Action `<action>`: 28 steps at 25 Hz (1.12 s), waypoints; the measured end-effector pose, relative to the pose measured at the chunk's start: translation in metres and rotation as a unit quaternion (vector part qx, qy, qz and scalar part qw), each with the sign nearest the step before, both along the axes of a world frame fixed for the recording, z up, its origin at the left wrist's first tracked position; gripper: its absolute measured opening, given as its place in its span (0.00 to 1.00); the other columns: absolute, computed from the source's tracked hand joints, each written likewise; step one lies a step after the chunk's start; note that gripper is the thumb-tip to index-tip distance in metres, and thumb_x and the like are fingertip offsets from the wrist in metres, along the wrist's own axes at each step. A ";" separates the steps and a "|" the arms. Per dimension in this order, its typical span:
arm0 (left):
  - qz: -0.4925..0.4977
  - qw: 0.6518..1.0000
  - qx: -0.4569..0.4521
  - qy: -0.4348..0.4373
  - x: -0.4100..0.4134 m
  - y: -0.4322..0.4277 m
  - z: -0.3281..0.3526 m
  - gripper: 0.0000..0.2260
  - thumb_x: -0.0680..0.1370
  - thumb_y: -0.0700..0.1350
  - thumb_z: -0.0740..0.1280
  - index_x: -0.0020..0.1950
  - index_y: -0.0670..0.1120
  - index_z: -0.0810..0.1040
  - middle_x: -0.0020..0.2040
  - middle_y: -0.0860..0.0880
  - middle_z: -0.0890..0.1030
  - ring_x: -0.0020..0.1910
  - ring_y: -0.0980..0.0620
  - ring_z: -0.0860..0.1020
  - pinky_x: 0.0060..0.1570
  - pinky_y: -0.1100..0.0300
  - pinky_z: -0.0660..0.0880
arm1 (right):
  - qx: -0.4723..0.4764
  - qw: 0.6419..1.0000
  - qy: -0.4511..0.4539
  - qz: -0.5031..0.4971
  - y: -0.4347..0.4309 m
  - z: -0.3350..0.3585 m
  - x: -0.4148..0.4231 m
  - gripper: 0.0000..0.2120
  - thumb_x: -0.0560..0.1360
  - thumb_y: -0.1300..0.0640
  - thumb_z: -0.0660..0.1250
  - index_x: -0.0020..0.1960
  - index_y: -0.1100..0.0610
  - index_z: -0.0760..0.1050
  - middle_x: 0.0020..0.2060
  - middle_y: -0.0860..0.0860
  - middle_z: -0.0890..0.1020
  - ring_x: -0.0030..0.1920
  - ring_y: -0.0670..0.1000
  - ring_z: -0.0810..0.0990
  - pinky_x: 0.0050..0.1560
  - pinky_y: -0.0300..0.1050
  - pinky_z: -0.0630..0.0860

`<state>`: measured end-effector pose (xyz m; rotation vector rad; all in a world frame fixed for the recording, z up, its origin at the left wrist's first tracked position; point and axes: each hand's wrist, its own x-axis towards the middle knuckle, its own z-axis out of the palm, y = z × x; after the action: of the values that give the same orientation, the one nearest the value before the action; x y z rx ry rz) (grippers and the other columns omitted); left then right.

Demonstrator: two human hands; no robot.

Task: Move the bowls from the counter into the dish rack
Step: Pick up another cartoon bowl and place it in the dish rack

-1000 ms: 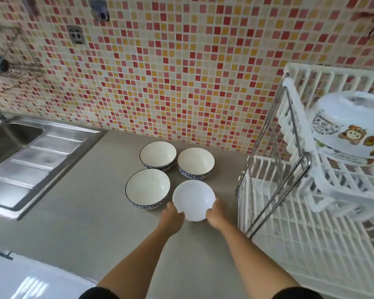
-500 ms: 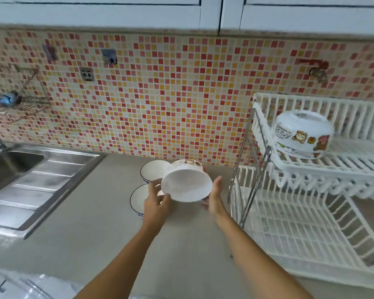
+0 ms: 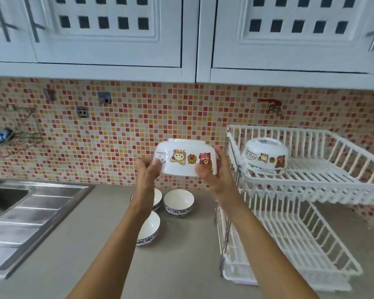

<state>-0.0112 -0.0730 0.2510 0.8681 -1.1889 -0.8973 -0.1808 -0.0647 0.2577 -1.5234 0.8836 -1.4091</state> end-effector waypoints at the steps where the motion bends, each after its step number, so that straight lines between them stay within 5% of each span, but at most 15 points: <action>1: -0.005 1.000 -0.018 -0.019 -0.003 0.004 0.009 0.16 0.68 0.59 0.60 0.50 0.53 0.64 0.54 0.50 0.74 0.50 0.60 0.78 0.53 0.62 0.77 | -0.029 1.000 0.002 0.009 0.006 0.009 -0.005 0.43 0.63 0.44 0.74 0.72 0.51 0.59 0.60 0.50 0.78 0.56 0.43 0.81 0.49 0.36 0.79; 5: -0.097 0.981 -0.130 -0.105 -0.045 0.020 0.044 0.25 0.66 0.59 0.65 0.59 0.60 0.60 0.58 0.58 0.70 0.53 0.69 0.77 0.46 0.70 0.79 | -0.085 0.996 0.031 -0.021 0.027 0.040 -0.065 0.49 0.58 0.40 0.78 0.72 0.48 0.60 0.65 0.51 0.74 0.64 0.52 0.77 0.58 0.54 0.78; 10: -0.088 0.943 -0.179 -0.268 -0.121 0.011 0.057 0.39 0.64 0.65 0.68 0.70 0.66 0.52 0.70 0.64 0.61 0.71 0.57 0.65 0.69 0.55 0.67 | -0.110 0.960 0.198 -0.162 0.029 0.053 -0.158 0.52 0.55 0.36 0.77 0.73 0.40 0.56 0.72 0.42 0.64 0.71 0.46 0.65 0.69 0.55 0.68; 12: -0.099 0.954 -0.155 -0.236 -0.153 0.003 0.064 0.32 0.68 0.68 0.64 0.68 0.62 0.56 0.71 0.55 0.63 0.69 0.53 0.68 0.64 0.57 0.72 | -0.087 0.946 0.249 -0.187 0.023 0.056 -0.188 0.55 0.55 0.37 0.78 0.74 0.39 0.52 0.74 0.42 0.60 0.73 0.44 0.60 0.73 0.53 0.62; 15: -0.115 0.971 -0.081 -0.194 -0.197 -0.007 0.068 0.24 0.79 0.61 0.53 0.69 0.49 0.58 0.65 0.51 0.67 0.55 0.61 0.74 0.42 0.75 0.76 | -0.064 0.923 0.327 -0.191 0.007 0.058 -0.224 0.59 0.56 0.42 0.79 0.76 0.43 0.47 0.76 0.43 0.58 0.74 0.43 0.57 0.74 0.51 0.57; 18: -0.067 0.979 -0.056 -0.183 -0.232 -0.016 0.063 0.17 0.81 0.57 0.51 0.66 0.50 0.62 0.60 0.55 0.69 0.57 0.56 0.72 0.50 0.69 0.71 | -0.050 0.905 0.381 -0.181 -0.013 0.054 -0.245 0.61 0.58 0.48 0.81 0.77 0.47 0.44 0.77 0.45 0.53 0.76 0.46 0.53 0.75 0.54 0.55; 21: -0.025 0.975 -0.026 -0.219 -0.249 -0.030 0.053 0.24 0.80 0.60 0.50 0.73 0.50 0.63 0.68 0.53 0.70 0.69 0.54 0.67 0.63 0.62 0.62 | -0.046 0.885 0.429 -0.176 -0.031 0.048 -0.249 0.61 0.58 0.51 0.81 0.77 0.49 0.42 0.77 0.45 0.50 0.76 0.48 0.51 0.74 0.52 0.55; 28: 0.031 0.951 0.093 -0.294 -0.256 -0.050 0.040 0.31 0.75 0.67 0.51 0.65 0.44 0.69 0.57 0.43 0.78 0.55 0.43 0.77 0.49 0.50 0.71 | -0.050 0.850 0.504 -0.145 -0.046 0.040 -0.251 0.58 0.58 0.57 0.80 0.76 0.51 0.45 0.72 0.51 0.56 0.70 0.56 0.65 0.65 0.53 0.68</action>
<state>-0.2669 -0.1227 0.2906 1.3807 -1.5885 -0.7243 -0.4317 -0.1109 0.2975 -2.3219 1.7318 -0.7561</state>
